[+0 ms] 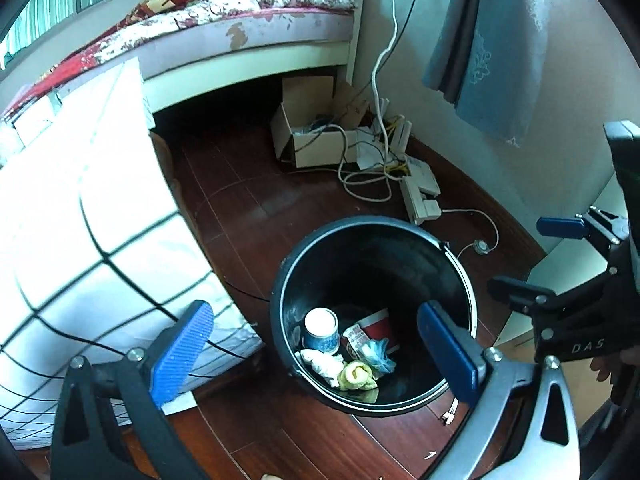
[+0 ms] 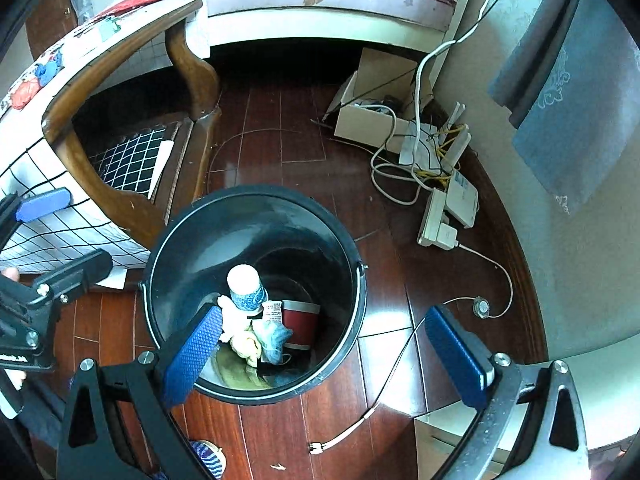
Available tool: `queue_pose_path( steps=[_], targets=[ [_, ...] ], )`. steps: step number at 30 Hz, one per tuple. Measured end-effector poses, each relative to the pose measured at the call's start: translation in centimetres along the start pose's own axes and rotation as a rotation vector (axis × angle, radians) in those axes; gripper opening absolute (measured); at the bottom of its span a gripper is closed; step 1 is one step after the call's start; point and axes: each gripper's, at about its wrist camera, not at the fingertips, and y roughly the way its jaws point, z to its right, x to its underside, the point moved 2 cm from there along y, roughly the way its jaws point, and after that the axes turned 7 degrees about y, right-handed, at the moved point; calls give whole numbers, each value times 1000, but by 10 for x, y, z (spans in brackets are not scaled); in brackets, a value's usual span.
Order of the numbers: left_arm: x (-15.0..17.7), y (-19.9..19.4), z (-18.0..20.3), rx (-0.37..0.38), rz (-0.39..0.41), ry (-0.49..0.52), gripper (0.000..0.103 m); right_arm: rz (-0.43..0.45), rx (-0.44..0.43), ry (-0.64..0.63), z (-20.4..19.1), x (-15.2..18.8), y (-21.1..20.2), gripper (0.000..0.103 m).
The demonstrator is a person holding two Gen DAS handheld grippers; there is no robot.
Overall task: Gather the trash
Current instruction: 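Open both tools over the black bin to drop tissue and mask, then move both open tools back over the table toward the remaining items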
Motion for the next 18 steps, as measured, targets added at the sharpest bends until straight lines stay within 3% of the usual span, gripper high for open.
queue_pose_path(
  steps=[18],
  targets=[
    [-9, -70, -25, -104, 118, -22, 102, 145, -62, 18, -21, -20, -52, 102]
  ],
)
